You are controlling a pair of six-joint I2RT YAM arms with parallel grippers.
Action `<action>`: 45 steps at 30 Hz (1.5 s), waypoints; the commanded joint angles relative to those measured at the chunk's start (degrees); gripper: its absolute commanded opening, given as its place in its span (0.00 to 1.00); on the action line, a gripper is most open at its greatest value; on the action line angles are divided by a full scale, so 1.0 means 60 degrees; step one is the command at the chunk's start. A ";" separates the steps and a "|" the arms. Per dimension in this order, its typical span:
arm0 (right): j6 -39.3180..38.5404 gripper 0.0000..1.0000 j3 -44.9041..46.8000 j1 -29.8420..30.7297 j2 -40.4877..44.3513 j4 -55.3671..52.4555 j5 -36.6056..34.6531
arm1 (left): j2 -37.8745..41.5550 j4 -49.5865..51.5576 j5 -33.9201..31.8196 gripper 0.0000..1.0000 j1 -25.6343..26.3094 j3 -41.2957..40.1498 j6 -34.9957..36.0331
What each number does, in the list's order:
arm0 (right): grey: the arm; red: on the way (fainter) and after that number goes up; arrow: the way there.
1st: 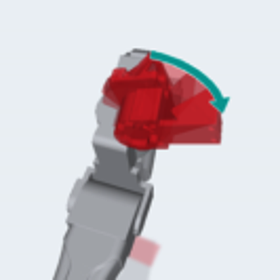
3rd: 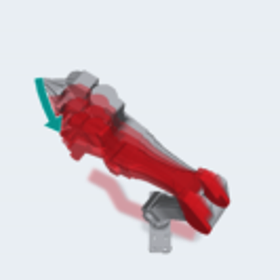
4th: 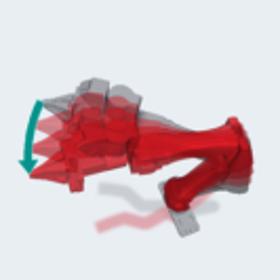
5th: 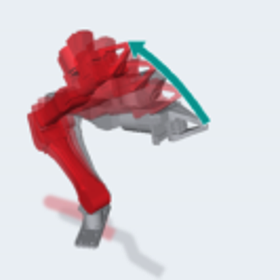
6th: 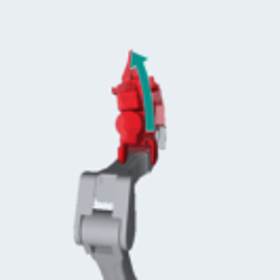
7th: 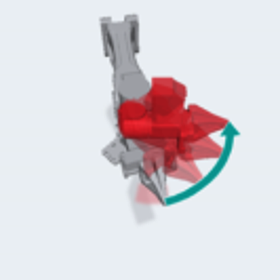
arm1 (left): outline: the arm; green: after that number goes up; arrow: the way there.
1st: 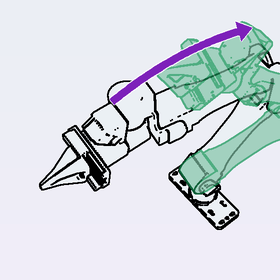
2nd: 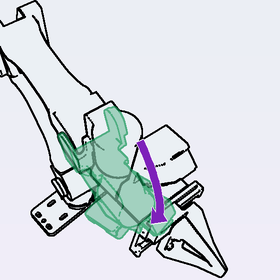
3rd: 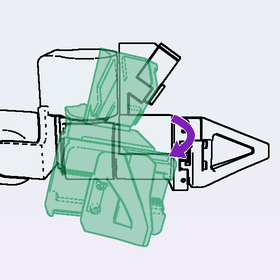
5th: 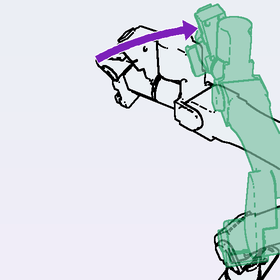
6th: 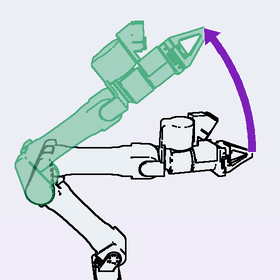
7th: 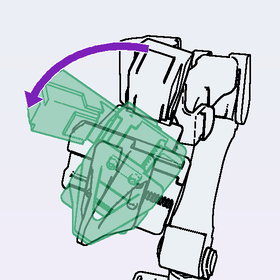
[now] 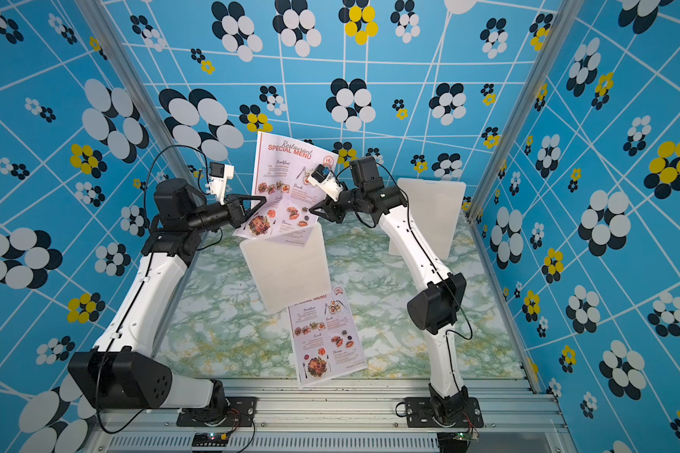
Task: Insert the menus into the narrow rack
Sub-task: Insert the menu into the narrow rack.
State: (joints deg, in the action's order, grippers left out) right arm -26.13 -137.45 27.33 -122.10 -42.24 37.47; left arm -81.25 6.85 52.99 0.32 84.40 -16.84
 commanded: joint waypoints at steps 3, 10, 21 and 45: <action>0.0233 0.43 0.0387 -0.0033 0.0388 0.0465 0.0438 | 0.0313 -0.0177 -0.0116 0.00 0.0130 0.0186 -0.0255; 0.0384 0.10 0.0342 -0.0044 0.0326 0.0631 0.0407 | 0.0442 -0.0009 -0.0160 0.00 0.0156 0.0158 -0.0190; 0.0450 0.04 0.0266 -0.0077 0.0299 0.0913 0.0091 | 0.0808 -0.0027 -0.0262 0.00 0.0182 -0.0182 -0.0205; -0.0039 0.02 -0.0650 -0.0102 -0.0131 0.0427 -0.0558 | 0.1221 -0.0118 -0.0441 0.00 0.0197 -0.0984 -0.0059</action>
State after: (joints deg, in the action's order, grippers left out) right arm -25.39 -138.58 27.29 -122.13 -38.85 36.34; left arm -75.64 6.39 50.94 1.21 79.42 -17.54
